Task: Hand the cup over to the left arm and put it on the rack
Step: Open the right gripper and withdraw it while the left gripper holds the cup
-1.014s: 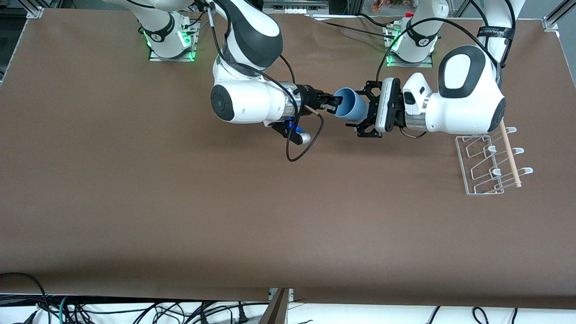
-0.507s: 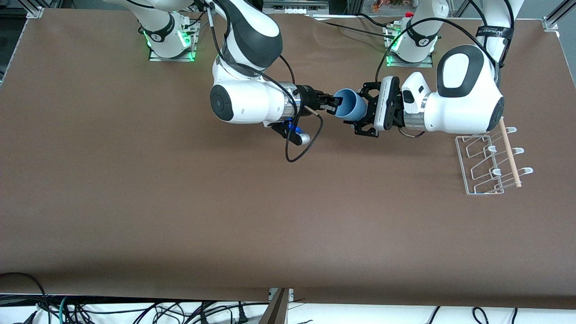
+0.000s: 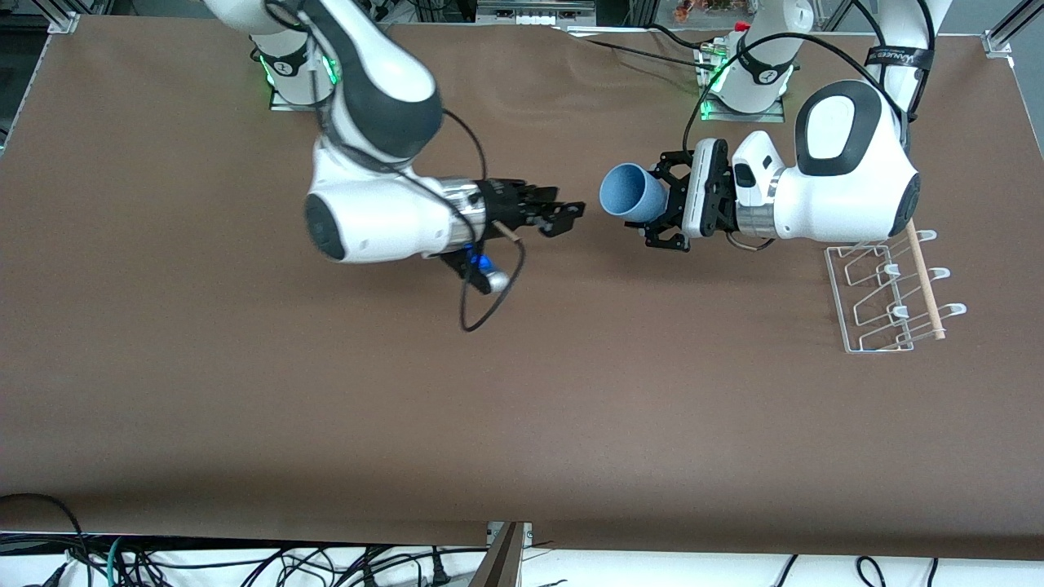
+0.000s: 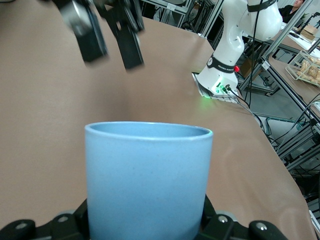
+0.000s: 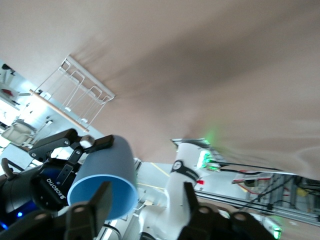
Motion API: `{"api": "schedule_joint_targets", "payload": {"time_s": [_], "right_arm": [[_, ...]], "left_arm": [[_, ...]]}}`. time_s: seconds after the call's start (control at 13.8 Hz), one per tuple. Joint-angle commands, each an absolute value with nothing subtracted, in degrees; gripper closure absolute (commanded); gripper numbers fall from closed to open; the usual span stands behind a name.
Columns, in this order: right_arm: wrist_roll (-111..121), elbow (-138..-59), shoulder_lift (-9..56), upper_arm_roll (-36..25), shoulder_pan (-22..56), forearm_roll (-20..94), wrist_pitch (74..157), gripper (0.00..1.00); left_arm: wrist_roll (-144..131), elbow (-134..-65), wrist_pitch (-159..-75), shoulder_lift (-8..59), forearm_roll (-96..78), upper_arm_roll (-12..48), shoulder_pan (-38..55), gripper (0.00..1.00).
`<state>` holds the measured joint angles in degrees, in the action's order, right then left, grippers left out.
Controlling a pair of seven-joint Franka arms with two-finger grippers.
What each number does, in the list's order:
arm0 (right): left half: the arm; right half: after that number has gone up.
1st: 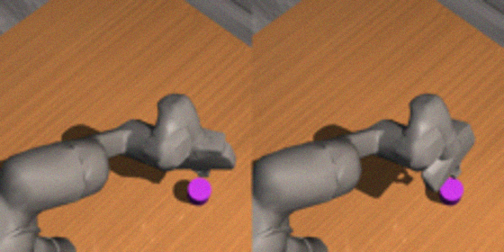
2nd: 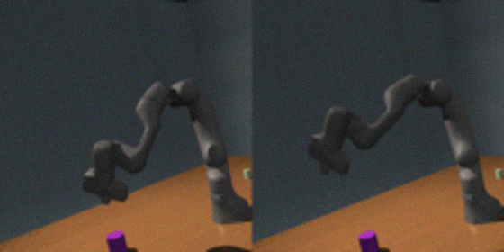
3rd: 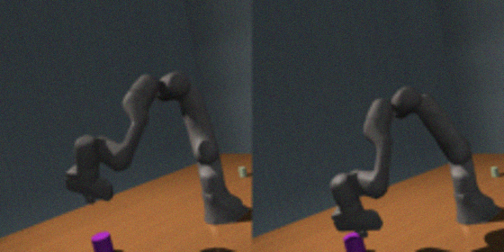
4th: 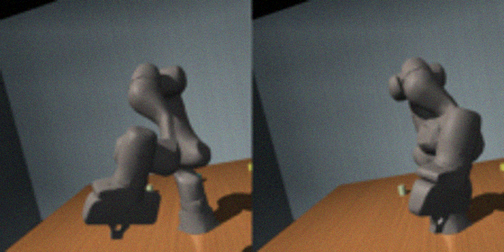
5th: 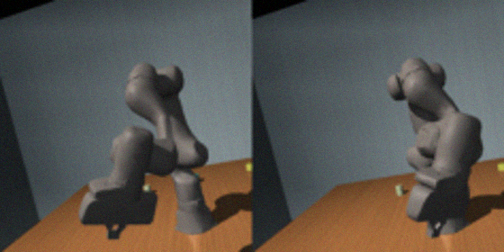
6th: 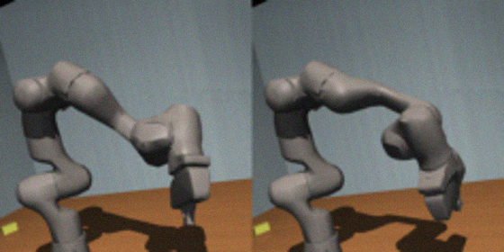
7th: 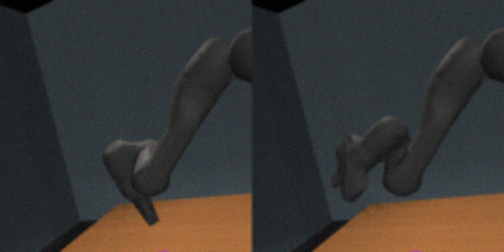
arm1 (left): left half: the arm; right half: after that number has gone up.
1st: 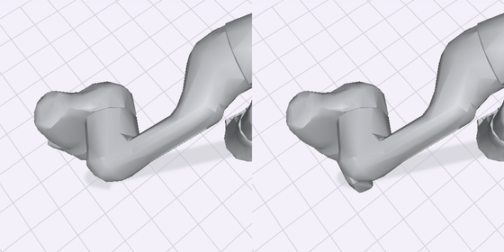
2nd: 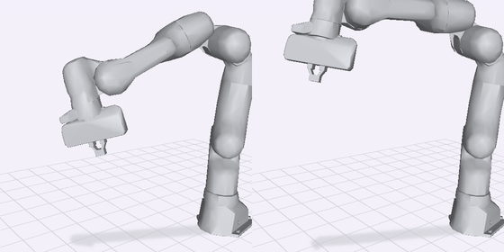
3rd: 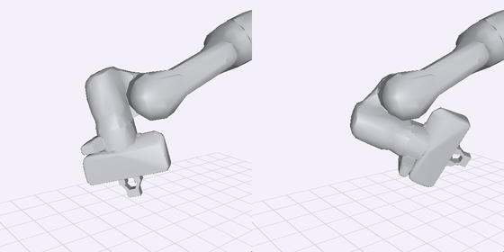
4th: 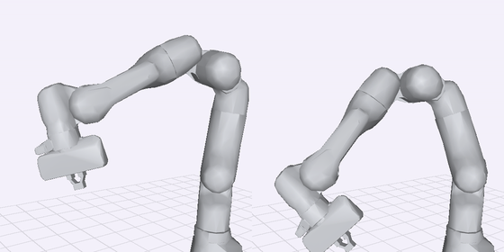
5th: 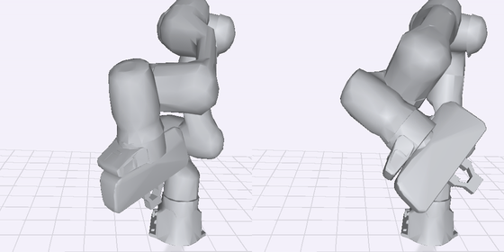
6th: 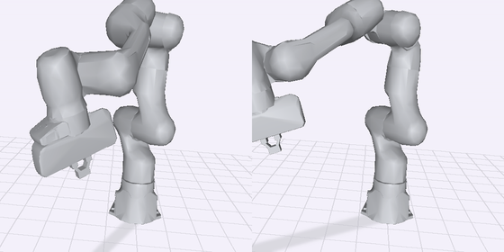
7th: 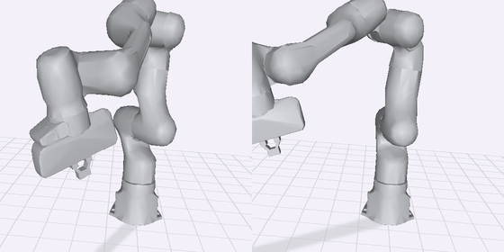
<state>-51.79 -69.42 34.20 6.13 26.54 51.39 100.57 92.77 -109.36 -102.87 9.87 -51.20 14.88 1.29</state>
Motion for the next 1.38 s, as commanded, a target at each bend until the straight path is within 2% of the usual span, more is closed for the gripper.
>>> {"api": "schedule_joint_targets", "payload": {"time_s": [0.0, 0.29, 0.65, 0.8, 1.23, 1.3], "right_arm": [[-50.81, -69.61, 30.6, 6.42, 23.04, 43.72, 92.85, 0.01], [-42.39, -69.7, 24.79, 4.58, 17.42, 33.85, 79.84, 0.01], [-24.21, -69.87, 18.55, -11.04, 16.79, 26.73, 68.04, 0.01], [-18.83, -69.79, 18.37, -15.19, 16.87, 23.75, 67.41, 0.01], [-11.61, -72.07, 16.44, -14.94, 16.87, 14.86, 67.85, 0.01], [-11.43, -75.64, 14.0, -13.9, 16.53, 13.29, 69.94, 0.01]], "left_arm": [[93.17, -108.21, -102.04, 8.44, -48.02, 14.94, 0.79, 0.97], [84.3, -104.33, -100.38, 8.61, -36.94, 14.94, 0.79, 0.99], [79.9, -103.89, -100.2, 8.53, -20.95, 14.59, 0.62, 0.99], [76.92, -103.54, -98.19, 8.53, -11.39, 14.59, -0.09, 0.99], [63.66, -102.04, -91.51, 9.14, 22.0, 15.2, 0.26, 0.98], [60.41, -102.13, -89.67, 9.66, 27.89, 15.38, 0.44, 0.97]]}}
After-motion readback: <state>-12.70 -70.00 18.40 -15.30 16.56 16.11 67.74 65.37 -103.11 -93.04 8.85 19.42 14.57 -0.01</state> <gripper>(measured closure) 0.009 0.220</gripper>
